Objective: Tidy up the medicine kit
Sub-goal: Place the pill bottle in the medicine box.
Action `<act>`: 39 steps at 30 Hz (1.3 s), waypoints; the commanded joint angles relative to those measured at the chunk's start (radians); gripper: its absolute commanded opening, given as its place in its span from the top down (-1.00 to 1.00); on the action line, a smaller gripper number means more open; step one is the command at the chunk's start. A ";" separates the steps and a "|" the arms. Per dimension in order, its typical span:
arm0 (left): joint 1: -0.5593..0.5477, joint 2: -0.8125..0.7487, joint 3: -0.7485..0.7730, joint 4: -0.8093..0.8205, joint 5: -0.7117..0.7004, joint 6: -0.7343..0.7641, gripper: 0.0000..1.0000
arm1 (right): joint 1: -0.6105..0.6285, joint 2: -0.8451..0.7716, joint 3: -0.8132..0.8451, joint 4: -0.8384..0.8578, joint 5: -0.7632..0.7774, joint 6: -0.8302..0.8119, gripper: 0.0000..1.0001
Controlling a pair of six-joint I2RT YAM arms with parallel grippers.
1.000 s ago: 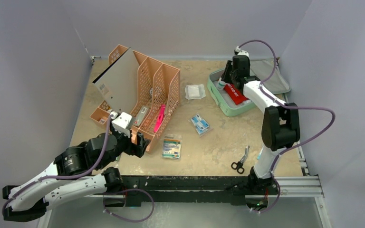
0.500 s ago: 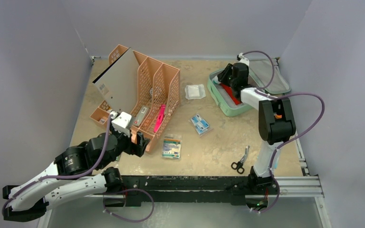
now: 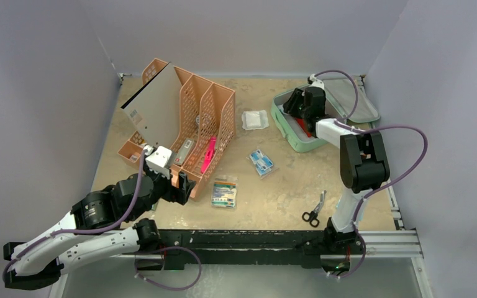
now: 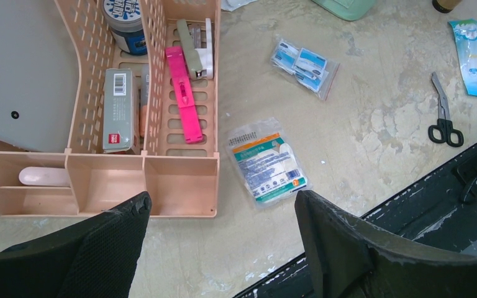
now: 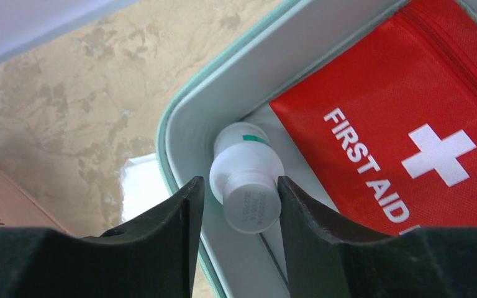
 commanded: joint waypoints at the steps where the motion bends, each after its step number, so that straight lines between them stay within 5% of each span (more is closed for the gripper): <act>1: -0.003 0.009 0.001 0.000 -0.010 -0.013 -0.69 | -0.001 -0.066 -0.001 -0.093 0.000 -0.057 -0.02; 17: -0.003 0.001 0.000 0.001 -0.001 -0.019 -0.68 | -0.004 -0.061 0.186 -0.504 0.031 -0.097 -0.24; 30: -0.003 -0.002 -0.001 0.001 -0.003 -0.019 -0.68 | -0.009 -0.048 0.245 -0.801 0.079 -0.219 0.43; 39: -0.002 0.018 0.001 0.001 -0.007 -0.016 -0.68 | -0.024 0.007 0.250 -0.754 0.045 -0.252 0.37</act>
